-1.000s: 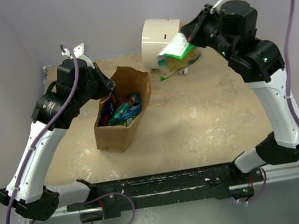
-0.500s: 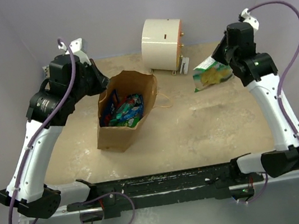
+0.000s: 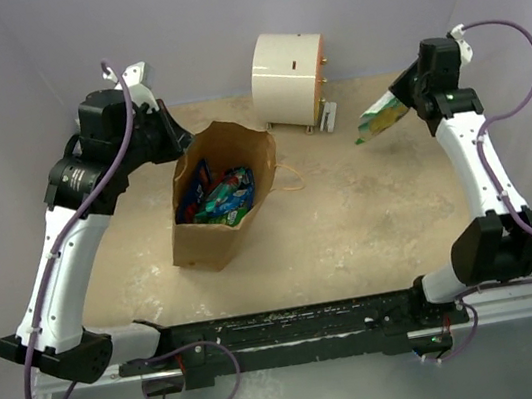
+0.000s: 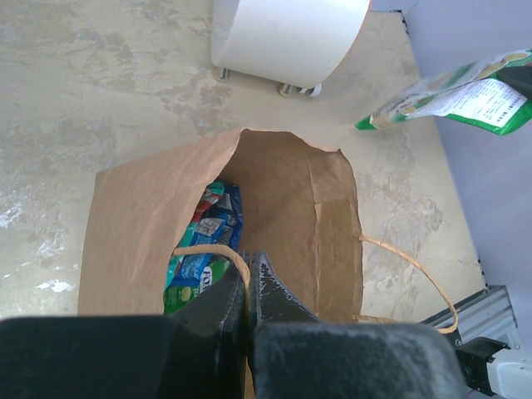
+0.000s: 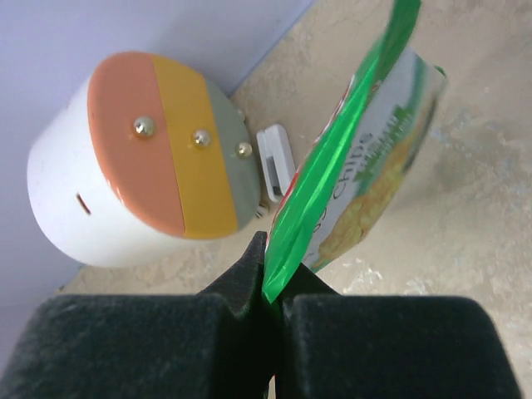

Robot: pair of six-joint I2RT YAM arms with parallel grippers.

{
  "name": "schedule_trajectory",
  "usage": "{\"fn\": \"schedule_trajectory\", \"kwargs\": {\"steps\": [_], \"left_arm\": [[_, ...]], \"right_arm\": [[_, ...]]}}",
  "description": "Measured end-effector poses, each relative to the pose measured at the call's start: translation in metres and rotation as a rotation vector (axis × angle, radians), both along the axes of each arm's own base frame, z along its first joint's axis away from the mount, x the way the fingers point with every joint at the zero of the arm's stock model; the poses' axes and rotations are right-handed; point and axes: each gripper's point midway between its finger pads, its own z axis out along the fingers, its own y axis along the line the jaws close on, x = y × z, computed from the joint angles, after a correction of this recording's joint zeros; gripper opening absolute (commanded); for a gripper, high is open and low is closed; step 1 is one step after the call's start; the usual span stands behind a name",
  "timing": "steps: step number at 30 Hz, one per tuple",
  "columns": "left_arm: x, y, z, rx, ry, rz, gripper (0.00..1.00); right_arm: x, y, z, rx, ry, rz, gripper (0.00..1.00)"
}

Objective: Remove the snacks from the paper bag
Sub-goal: Place the snack at the center of the board, then adjust the paper bag at the center of the board.

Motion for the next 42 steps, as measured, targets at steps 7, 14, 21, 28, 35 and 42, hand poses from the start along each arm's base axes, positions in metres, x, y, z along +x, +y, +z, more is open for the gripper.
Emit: {"fn": "schedule_trajectory", "kwargs": {"steps": [7,14,21,28,35,42], "left_arm": [[0.003,0.002,0.001,-0.015,-0.001,-0.024,0.0],[0.001,-0.002,0.003,-0.022,-0.004,-0.05,0.0],[0.003,-0.002,0.004,-0.025,-0.013,-0.048,0.0],[0.006,0.003,0.005,-0.023,-0.013,-0.006,0.0],[0.007,0.018,0.005,0.002,-0.022,0.073,0.0],[0.011,0.039,0.014,0.067,-0.063,0.165,0.0]], "right_arm": [[0.008,-0.048,-0.023,0.115,-0.026,-0.106,0.0],[-0.066,-0.08,-0.124,0.15,0.181,-0.224,0.0],[-0.143,-0.08,-0.171,0.121,0.354,-0.322,0.32],[-0.208,-0.08,-0.181,0.116,0.527,-0.473,0.83],[-0.214,-0.079,-0.138,0.024,0.513,-0.382,0.86],[-0.15,-0.014,-0.099,0.013,0.343,0.06,0.82]]}}
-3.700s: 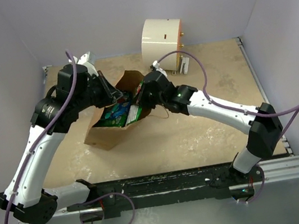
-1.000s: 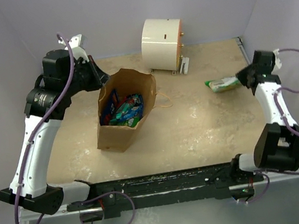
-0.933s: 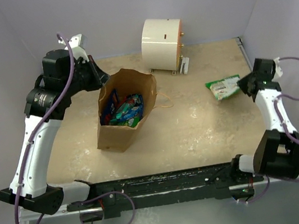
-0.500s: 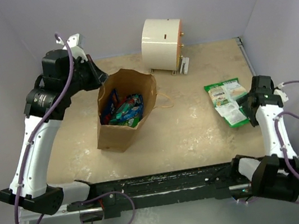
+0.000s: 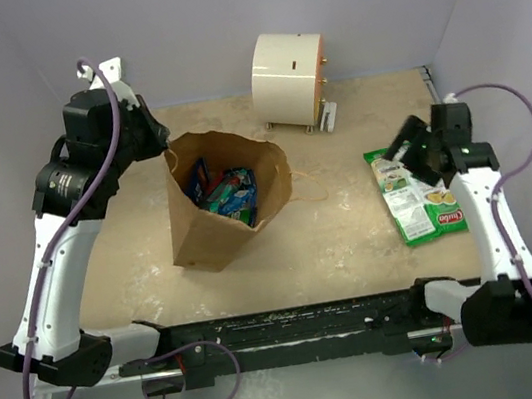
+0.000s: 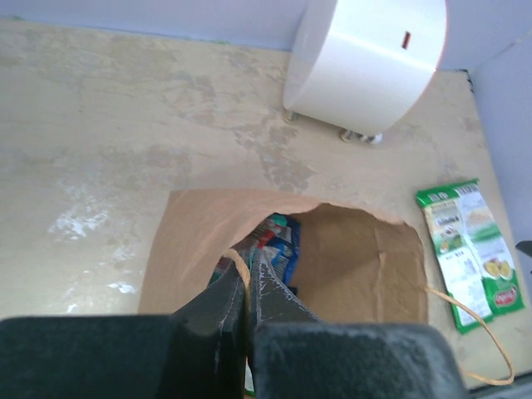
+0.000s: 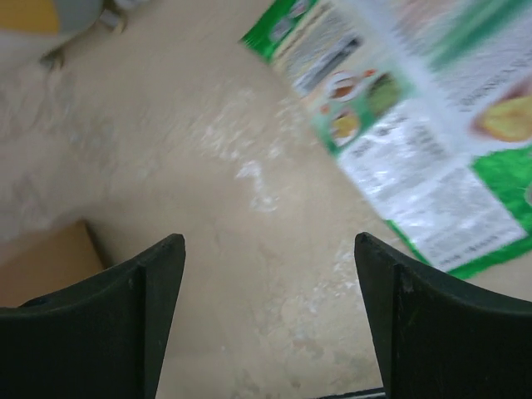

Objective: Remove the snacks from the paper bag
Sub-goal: Adjust the paper bag at the center of the board.

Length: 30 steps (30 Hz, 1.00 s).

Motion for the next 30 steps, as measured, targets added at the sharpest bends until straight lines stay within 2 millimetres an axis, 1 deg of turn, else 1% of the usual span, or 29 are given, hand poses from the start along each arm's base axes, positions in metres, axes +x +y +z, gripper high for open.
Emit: {"fn": "schedule_trajectory", "kwargs": {"steps": [2,3,4,6,7,8,10,12,14,16,18,20,22,24,27,30], "left_arm": [[0.002,0.009,0.006,0.033,-0.029,0.032,0.0],[0.002,0.013,0.008,0.053,-0.042,0.044,0.0],[0.002,0.018,0.009,0.075,-0.053,0.052,0.0],[0.001,0.027,0.014,0.129,-0.084,0.065,0.0],[0.001,0.031,0.018,0.155,-0.102,0.068,0.0],[0.0,0.034,0.021,0.178,-0.12,0.069,0.0],[-0.001,0.042,0.028,0.243,-0.156,0.066,0.0],[-0.001,0.049,0.036,0.312,-0.192,0.06,0.0],[0.0,0.053,0.044,0.372,-0.227,0.048,0.0],[0.002,0.054,0.051,0.417,-0.262,0.027,0.0],[0.004,0.05,0.054,0.442,-0.285,-0.008,0.0],[0.005,0.042,0.054,0.451,-0.301,-0.059,0.0],[0.004,0.026,0.052,0.454,-0.313,-0.132,0.0],[0.002,0.003,0.045,0.451,-0.319,-0.228,0.0],[-0.005,-0.03,0.026,0.443,-0.305,-0.365,0.0],[-0.01,-0.049,0.012,0.419,-0.285,-0.441,0.0]], "right_arm": [[0.013,0.039,-0.003,0.055,0.004,0.162,0.79],[0.02,0.061,-0.007,0.084,0.017,0.246,0.78],[0.024,0.077,-0.01,0.105,0.025,0.303,0.78],[0.028,0.119,-0.021,0.135,0.066,0.439,0.77],[0.028,0.141,-0.026,0.146,0.085,0.506,0.77],[0.026,0.158,-0.029,0.155,0.097,0.557,0.77],[0.02,0.198,-0.032,0.174,0.113,0.665,0.77],[0.017,0.228,-0.029,0.187,0.111,0.738,0.77],[0.019,0.251,-0.023,0.208,0.093,0.786,0.77],[0.025,0.262,-0.017,0.228,0.065,0.798,0.77],[0.03,0.267,-0.013,0.248,0.046,0.797,0.77],[0.031,0.267,-0.012,0.256,0.041,0.795,0.77],[0.031,0.267,-0.012,0.255,0.04,0.798,0.78],[0.029,0.267,-0.014,0.252,0.045,0.811,0.79],[0.021,0.265,-0.021,0.251,0.07,0.833,0.82],[0.017,0.259,-0.025,0.229,0.093,0.845,0.85]]}}
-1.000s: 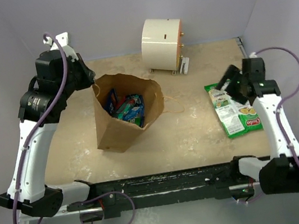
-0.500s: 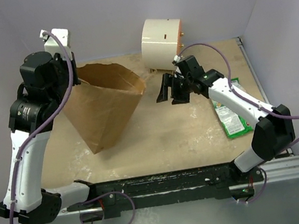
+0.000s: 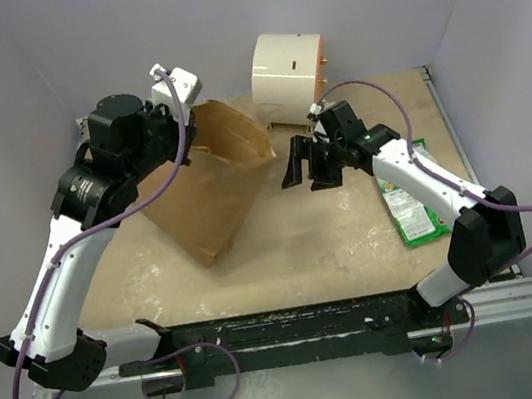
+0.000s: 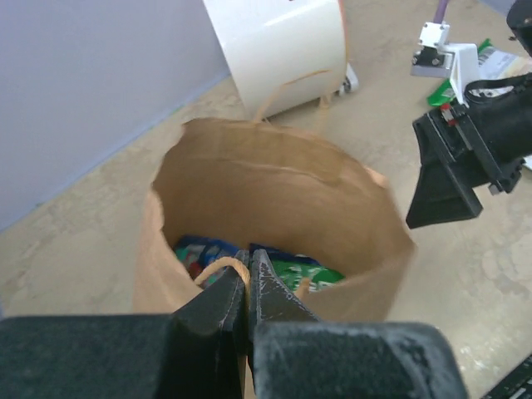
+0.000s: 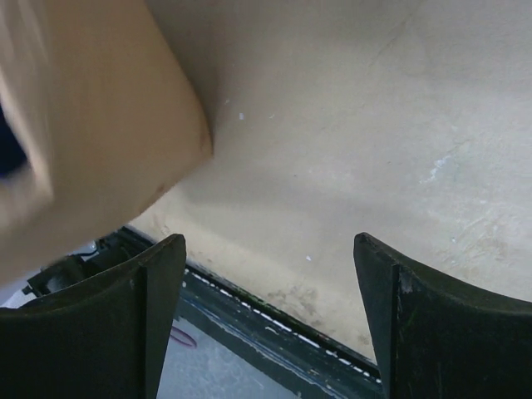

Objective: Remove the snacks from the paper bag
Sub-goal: Adjust the paper bag at the center of the board.

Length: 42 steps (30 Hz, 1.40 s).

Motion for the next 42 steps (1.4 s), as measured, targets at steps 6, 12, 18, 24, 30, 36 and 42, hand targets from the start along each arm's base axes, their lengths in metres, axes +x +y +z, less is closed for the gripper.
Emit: {"fn": "schedule_trajectory", "kwargs": {"steps": [6,12,18,24,30,36,42], "left_arm": [[-0.01,-0.011,-0.019,-0.054,0.089,-0.033,0.0],[-0.022,-0.012,-0.018,-0.146,0.137,-0.009,0.0],[-0.021,-0.01,-0.022,-0.231,0.204,0.08,0.0],[-0.018,-0.008,-0.028,-0.273,0.252,0.147,0.0],[-0.018,-0.005,-0.028,-0.282,0.265,0.172,0.0],[-0.018,-0.003,-0.025,-0.285,0.258,0.183,0.0],[-0.018,0.0,-0.026,-0.285,0.258,0.201,0.0]], "right_arm": [[0.025,-0.041,0.019,-0.022,-0.045,-0.063,0.91],[0.047,-0.095,0.066,-0.025,-0.157,-0.176,0.91],[0.001,-0.092,0.094,-0.017,-0.158,-0.12,0.93],[-0.009,-0.106,0.145,-0.072,-0.226,-0.135,0.98],[-0.007,-0.101,0.17,-0.04,-0.268,-0.121,0.94],[0.028,-0.067,0.145,0.079,-0.12,-0.065,0.83],[0.033,-0.062,0.108,0.068,0.013,-0.039,0.17]]}}
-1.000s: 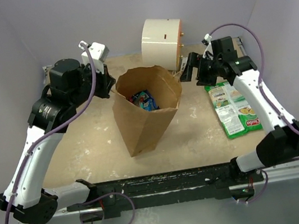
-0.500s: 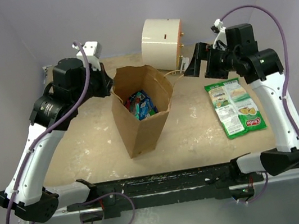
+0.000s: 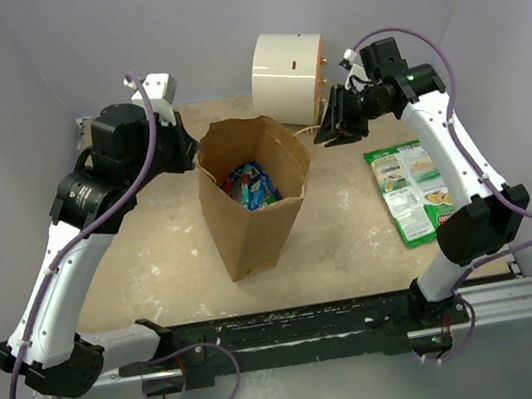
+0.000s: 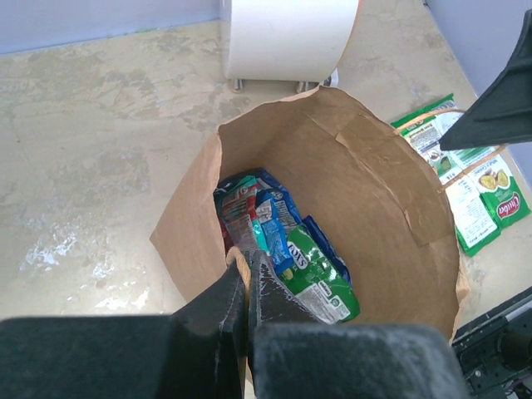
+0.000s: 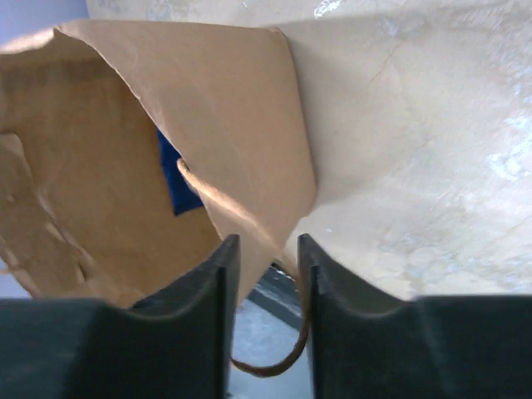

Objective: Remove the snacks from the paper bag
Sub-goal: Adjust the paper bag at the center of the board.

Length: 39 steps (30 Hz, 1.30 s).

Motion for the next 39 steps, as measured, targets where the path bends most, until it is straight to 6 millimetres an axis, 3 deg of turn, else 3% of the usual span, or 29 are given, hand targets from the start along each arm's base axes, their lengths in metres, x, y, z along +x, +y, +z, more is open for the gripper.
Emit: {"fn": "schedule_trajectory", "kwargs": {"steps": [1,2,6,9,18,22,24,27,29,32,35,39], "left_arm": [[0.0,0.001,0.0,0.002,-0.001,0.004,0.0],[0.0,0.002,0.0,0.006,-0.002,0.011,0.0],[0.002,0.018,0.002,0.053,-0.012,0.073,0.0],[0.006,0.035,0.008,0.099,-0.023,0.146,0.0],[0.038,0.099,0.019,0.257,-0.05,0.374,0.0],[0.042,0.113,0.034,0.336,-0.119,0.4,0.0],[0.046,0.114,0.039,0.356,-0.145,0.388,0.0],[0.049,0.101,0.032,0.346,-0.158,0.309,0.0],[0.047,0.082,0.014,0.319,-0.126,0.203,0.0],[0.04,0.045,-0.016,0.227,-0.047,0.023,0.0],[0.029,0.004,-0.032,0.059,0.013,-0.123,0.0],[0.002,-0.026,-0.053,-0.14,0.12,-0.226,0.0]], "right_arm": [[-0.001,0.0,-0.002,-0.001,0.008,0.0,0.03],[-0.002,0.0,-0.002,0.0,0.011,-0.003,0.0],[-0.006,0.005,0.008,-0.006,-0.022,0.026,0.0],[-0.012,0.026,0.023,-0.006,-0.079,0.089,0.0],[-0.054,0.158,0.045,0.168,-0.125,0.299,0.0],[-0.058,0.209,0.04,0.243,-0.101,0.346,0.0],[-0.061,0.222,0.03,0.259,-0.077,0.362,0.0],[-0.066,0.219,0.0,0.238,-0.033,0.358,0.02],[-0.074,0.209,-0.033,0.191,0.019,0.361,0.03],[-0.09,0.193,-0.081,0.116,0.088,0.371,0.05],[-0.119,0.166,-0.129,0.054,0.169,0.363,0.07],[-0.151,0.144,-0.158,0.041,0.205,0.352,0.1]]}}
